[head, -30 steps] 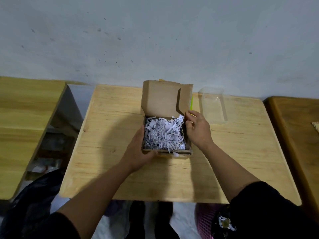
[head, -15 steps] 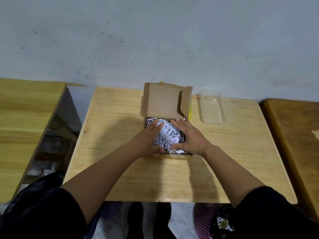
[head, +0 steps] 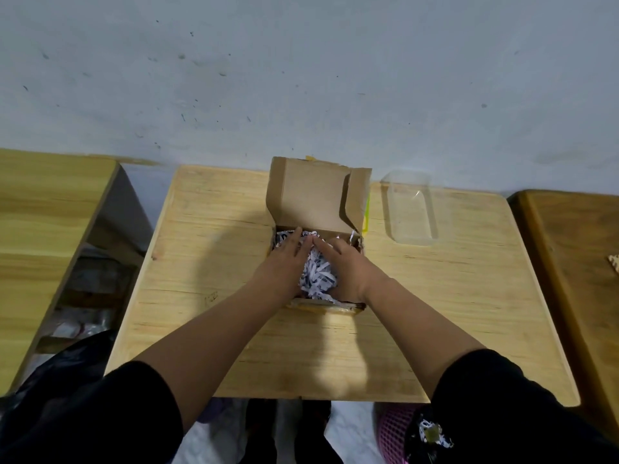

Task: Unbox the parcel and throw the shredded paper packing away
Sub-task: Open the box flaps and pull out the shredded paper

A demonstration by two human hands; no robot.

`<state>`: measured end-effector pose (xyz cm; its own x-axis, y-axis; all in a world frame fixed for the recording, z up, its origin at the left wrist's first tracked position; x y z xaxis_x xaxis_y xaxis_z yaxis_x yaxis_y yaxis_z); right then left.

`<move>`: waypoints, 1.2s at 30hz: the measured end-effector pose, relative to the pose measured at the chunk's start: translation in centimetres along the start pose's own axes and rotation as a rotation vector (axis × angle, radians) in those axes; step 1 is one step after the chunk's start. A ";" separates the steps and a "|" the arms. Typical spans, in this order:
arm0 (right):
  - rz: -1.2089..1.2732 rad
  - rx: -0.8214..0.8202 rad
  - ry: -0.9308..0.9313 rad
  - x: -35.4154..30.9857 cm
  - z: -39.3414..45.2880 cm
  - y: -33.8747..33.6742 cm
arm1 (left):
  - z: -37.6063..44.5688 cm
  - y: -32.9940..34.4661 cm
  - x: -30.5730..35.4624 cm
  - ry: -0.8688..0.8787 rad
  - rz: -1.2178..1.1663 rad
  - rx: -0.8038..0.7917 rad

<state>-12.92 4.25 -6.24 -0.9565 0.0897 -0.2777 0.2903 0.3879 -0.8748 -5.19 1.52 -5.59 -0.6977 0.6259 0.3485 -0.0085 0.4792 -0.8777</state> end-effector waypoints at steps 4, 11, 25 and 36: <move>-0.026 -0.016 -0.007 -0.1 0.4 0.5 | 0.0 -0.4 0.0 -0.005 0.014 0.076; -0.029 -0.030 -0.034 -0.1 0.9 0.9 | 0.3 0.1 -0.5 -0.040 -0.003 0.105; -0.181 -0.018 -0.075 -0.4 1.6 1.1 | 2.3 1.3 -0.8 -0.122 0.047 0.045; 0.058 0.025 -0.038 0.9 2.1 1.4 | 2.6 1.8 -1.0 -0.046 -0.018 0.003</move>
<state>-13.27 2.94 -8.52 -0.9364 0.0765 -0.3425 0.3463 0.3601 -0.8663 -6.38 0.15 -8.32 -0.7297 0.5881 0.3487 -0.0233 0.4883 -0.8724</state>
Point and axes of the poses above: each hand's wrist, its own z-axis towards the middle knuckle, its own y-axis out of the palm, x = y × z, the point moved 10 cm from there along z, towards the middle knuckle, and after that the axes turned 3 degrees about -z, right-handed, at the moved point
